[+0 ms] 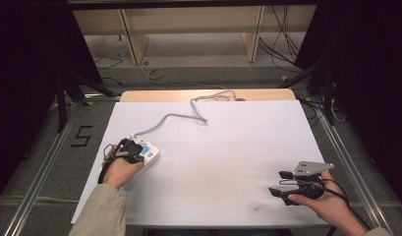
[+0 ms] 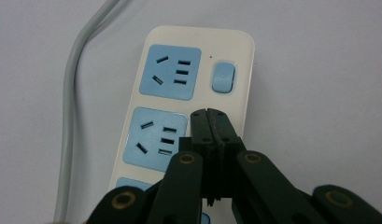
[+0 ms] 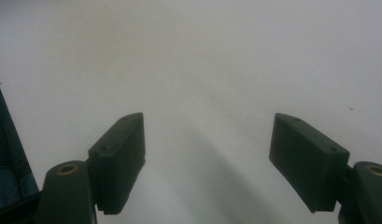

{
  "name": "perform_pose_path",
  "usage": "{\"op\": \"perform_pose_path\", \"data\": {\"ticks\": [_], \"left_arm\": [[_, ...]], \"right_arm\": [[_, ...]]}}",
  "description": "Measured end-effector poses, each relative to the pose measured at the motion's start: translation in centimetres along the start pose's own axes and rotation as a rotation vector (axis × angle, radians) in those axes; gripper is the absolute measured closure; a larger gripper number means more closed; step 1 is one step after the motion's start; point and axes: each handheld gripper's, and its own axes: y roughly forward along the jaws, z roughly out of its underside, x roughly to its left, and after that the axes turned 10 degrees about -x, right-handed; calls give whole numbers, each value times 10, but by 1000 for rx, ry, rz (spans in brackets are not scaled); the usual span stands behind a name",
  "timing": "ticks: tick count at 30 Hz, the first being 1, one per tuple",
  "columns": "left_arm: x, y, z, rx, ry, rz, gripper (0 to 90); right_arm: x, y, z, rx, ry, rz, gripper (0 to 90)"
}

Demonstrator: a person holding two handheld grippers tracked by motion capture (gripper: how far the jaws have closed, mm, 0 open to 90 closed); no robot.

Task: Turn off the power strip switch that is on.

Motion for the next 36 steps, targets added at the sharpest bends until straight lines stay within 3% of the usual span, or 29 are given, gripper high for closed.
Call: {"op": "perform_pose_path", "data": {"ticks": [6,18,36], "left_arm": [[1,0,0,0,-16,4,900],[-1,1,-2,16,12,-1,900],[1,0,-1,24,-8,24,900]], "right_arm": [[0,0,0,-1,4,1,272],[0,0,0,-1,3,1,272],[0,0,0,0,1,-1,272]]}}
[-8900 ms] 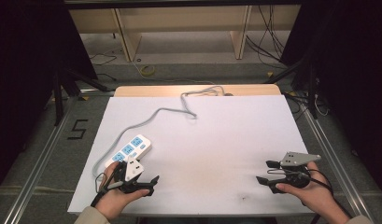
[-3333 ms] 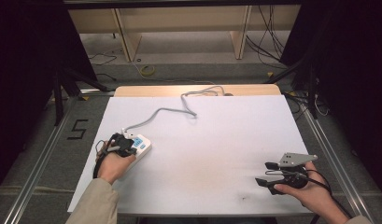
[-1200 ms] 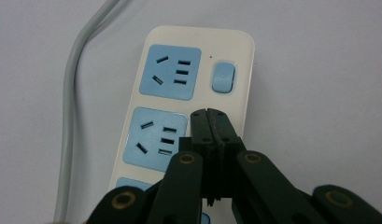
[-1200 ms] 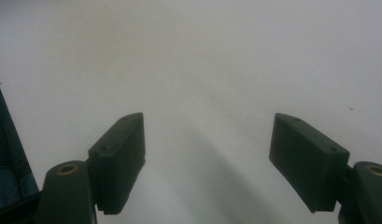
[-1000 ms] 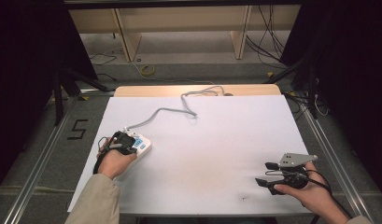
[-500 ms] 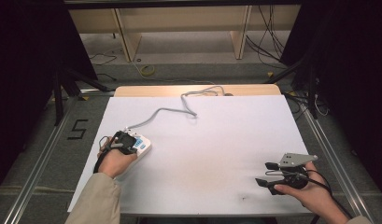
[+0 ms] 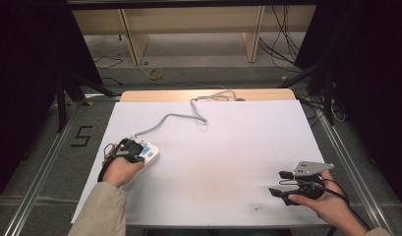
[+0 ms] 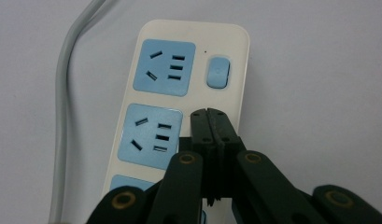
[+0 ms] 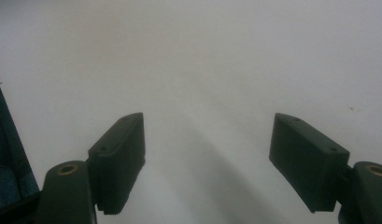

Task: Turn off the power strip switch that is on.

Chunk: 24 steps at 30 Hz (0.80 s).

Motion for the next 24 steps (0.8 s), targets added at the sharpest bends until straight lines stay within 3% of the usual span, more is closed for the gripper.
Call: {"op": "perform_pose_path", "data": {"ticks": [24], "left_arm": [[-1,0,-1,3,4,-7,900]], "right_arm": [[0,0,0,-2,2,1,272]]}}
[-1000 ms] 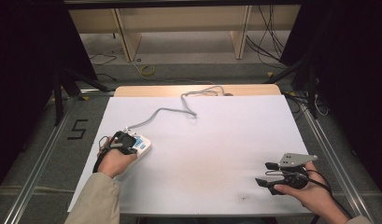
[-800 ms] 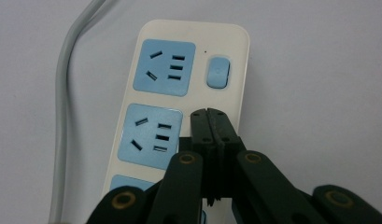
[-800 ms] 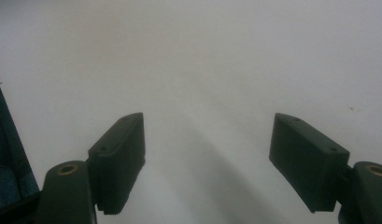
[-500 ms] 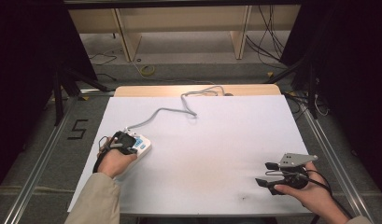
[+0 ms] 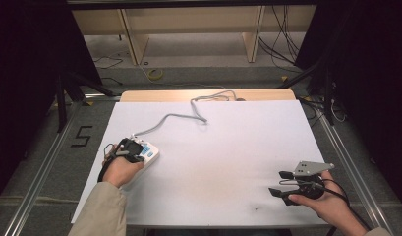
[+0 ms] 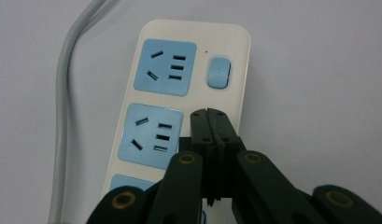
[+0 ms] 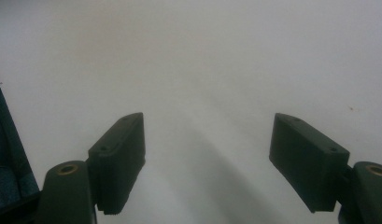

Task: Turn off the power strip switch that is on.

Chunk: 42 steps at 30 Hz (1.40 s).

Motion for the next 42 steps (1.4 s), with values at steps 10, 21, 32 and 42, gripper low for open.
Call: {"op": "perform_pose_path", "data": {"ticks": [10,21,32,42], "left_arm": [[1,0,0,-4,-4,7,900],[2,0,0,-4,-4,8,900],[3,0,0,-6,-1,12,900],[3,-1,1,-9,-1,13,900]], "right_arm": [[-1,0,0,-2,1,1,272],[-1,0,0,-3,1,1,272],[-1,-1,0,-5,-1,1,272],[-1,-1,-1,-8,-5,0,272]]}}
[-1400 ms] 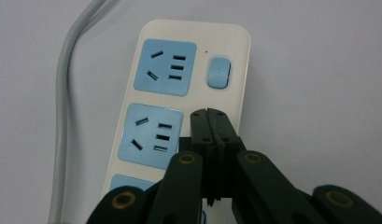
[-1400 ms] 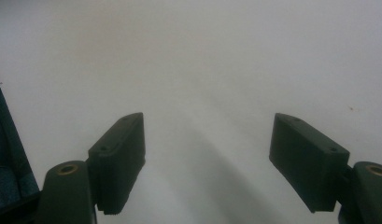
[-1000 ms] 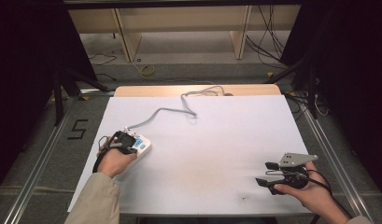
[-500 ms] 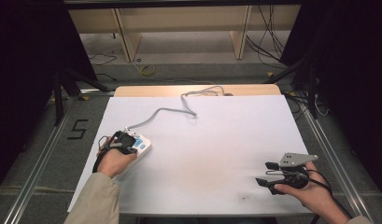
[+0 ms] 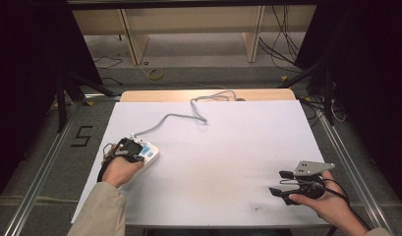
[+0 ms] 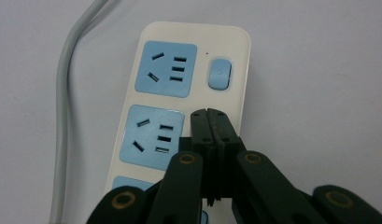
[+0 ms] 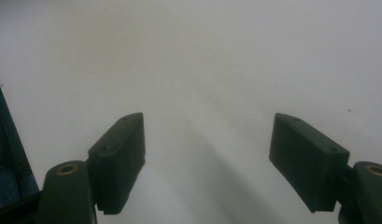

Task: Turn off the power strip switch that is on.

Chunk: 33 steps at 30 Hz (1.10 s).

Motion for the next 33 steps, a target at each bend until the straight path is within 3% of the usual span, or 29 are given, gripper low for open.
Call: {"op": "perform_pose_path", "data": {"ticks": [33], "left_arm": [[0,-3,0,-22,3,-15,900]], "right_arm": [[1,0,0,-5,4,-1,272]]}}
